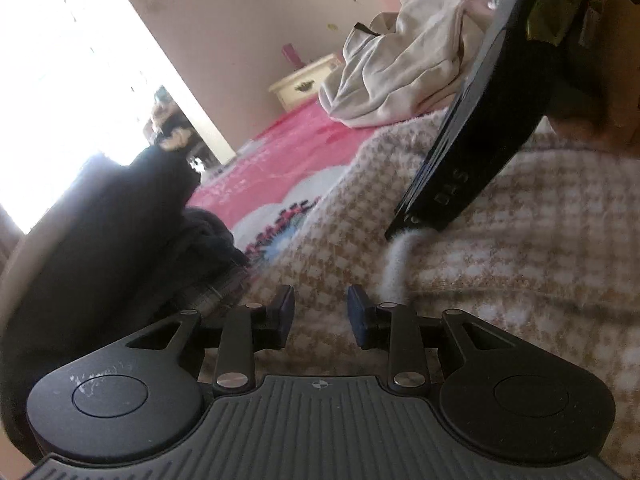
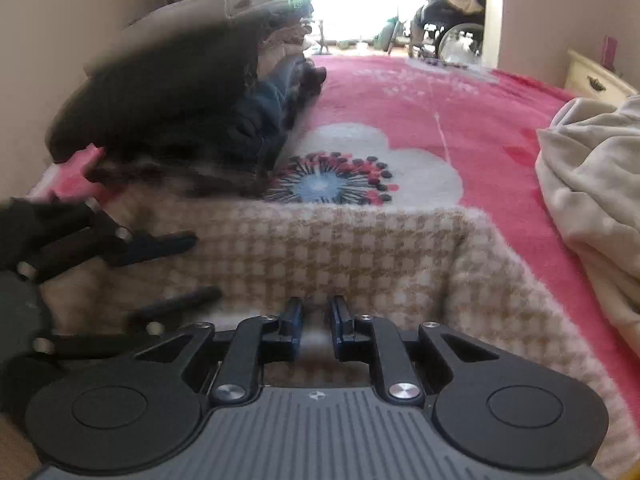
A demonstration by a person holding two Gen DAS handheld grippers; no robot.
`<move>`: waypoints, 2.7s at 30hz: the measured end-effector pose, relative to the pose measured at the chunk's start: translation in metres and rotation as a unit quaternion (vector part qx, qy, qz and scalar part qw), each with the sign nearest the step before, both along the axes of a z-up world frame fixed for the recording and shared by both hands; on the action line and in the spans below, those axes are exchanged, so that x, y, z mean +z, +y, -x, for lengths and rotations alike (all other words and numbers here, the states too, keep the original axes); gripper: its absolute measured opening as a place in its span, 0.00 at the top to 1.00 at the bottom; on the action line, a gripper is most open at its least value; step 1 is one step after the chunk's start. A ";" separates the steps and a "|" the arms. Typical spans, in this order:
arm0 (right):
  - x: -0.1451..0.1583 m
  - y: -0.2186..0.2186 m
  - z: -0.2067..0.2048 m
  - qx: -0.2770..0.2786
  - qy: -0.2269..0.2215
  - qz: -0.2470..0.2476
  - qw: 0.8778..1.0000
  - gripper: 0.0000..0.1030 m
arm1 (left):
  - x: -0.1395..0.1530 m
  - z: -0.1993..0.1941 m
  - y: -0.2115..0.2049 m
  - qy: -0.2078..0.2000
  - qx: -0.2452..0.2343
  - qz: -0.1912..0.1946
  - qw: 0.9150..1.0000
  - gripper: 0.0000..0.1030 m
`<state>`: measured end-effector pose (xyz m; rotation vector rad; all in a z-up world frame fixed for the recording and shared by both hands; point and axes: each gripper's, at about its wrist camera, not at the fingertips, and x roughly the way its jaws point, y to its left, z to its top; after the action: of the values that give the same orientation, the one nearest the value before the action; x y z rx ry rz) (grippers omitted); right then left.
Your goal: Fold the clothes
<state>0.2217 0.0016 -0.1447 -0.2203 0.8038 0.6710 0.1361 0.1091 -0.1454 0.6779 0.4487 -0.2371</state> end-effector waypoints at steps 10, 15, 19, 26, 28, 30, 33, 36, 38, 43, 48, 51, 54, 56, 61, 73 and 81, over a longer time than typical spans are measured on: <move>0.082 -0.066 0.075 -0.083 0.010 -0.088 0.993 0.84 | 0.054 0.046 -0.001 -0.045 0.039 -0.007 0.998 0.56; 0.115 -0.127 0.148 -0.126 -0.001 -0.164 0.978 0.82 | 0.098 0.099 0.012 -0.049 0.066 0.083 0.993 0.52; 0.136 -0.171 0.207 -0.151 -0.009 -0.195 0.969 0.79 | 0.122 0.146 0.024 -0.008 0.085 0.168 0.982 0.49; 0.158 -0.212 0.308 -0.125 0.003 -0.210 0.970 0.58 | 0.123 0.205 0.043 0.137 0.145 0.303 0.932 0.30; 0.156 -0.210 0.325 -0.108 0.008 -0.213 0.971 0.56 | 0.116 0.220 0.048 0.160 0.164 0.327 0.917 0.28; 0.152 -0.206 0.338 -0.101 0.009 -0.218 0.971 0.47 | 0.110 0.235 0.053 0.177 0.185 0.345 0.903 0.26; 0.148 -0.197 0.346 -0.099 0.000 -0.213 0.972 0.46 | 0.101 0.248 0.062 0.208 0.222 0.365 0.880 0.25; 0.144 -0.186 0.350 -0.090 -0.001 -0.208 0.974 0.44 | 0.097 0.260 0.068 0.220 0.242 0.370 0.870 0.23; 0.142 -0.180 0.351 -0.084 0.007 -0.205 0.975 0.43 | 0.096 0.266 0.069 0.220 0.252 0.370 0.867 0.20; 0.141 -0.162 0.352 -0.058 0.007 -0.188 0.980 0.39 | 0.096 0.280 0.076 0.216 0.267 0.372 0.862 0.11; 0.140 -0.140 0.352 -0.009 0.012 -0.173 0.985 0.35 | 0.087 0.291 0.094 0.221 0.292 0.381 0.849 0.06; 0.130 -0.120 0.351 0.037 0.028 -0.157 0.987 0.35 | 0.076 0.295 0.115 0.220 0.324 0.391 0.833 0.06; 0.114 -0.095 0.351 0.080 0.048 -0.136 0.986 0.35 | 0.063 0.295 0.135 0.216 0.357 0.396 0.818 0.06; 0.101 -0.077 0.351 0.105 0.066 -0.121 0.985 0.35 | 0.054 0.291 0.147 0.219 0.364 0.412 0.806 0.07; 0.069 -0.040 0.358 0.148 0.091 -0.077 0.982 0.35 | 0.044 0.270 0.155 0.216 0.341 0.435 0.805 0.12; 0.025 0.007 0.380 0.132 0.081 -0.023 0.988 0.35 | 0.027 0.217 0.152 0.269 0.282 0.435 0.812 0.20; 0.018 0.034 0.394 0.117 0.026 0.015 0.993 0.29 | 0.025 0.216 0.154 0.344 0.244 0.498 0.758 0.31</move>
<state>-0.1724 0.0352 -0.1270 -0.3297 0.8455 0.8877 -0.0800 0.2633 -0.1204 -0.6351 1.0723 -0.1848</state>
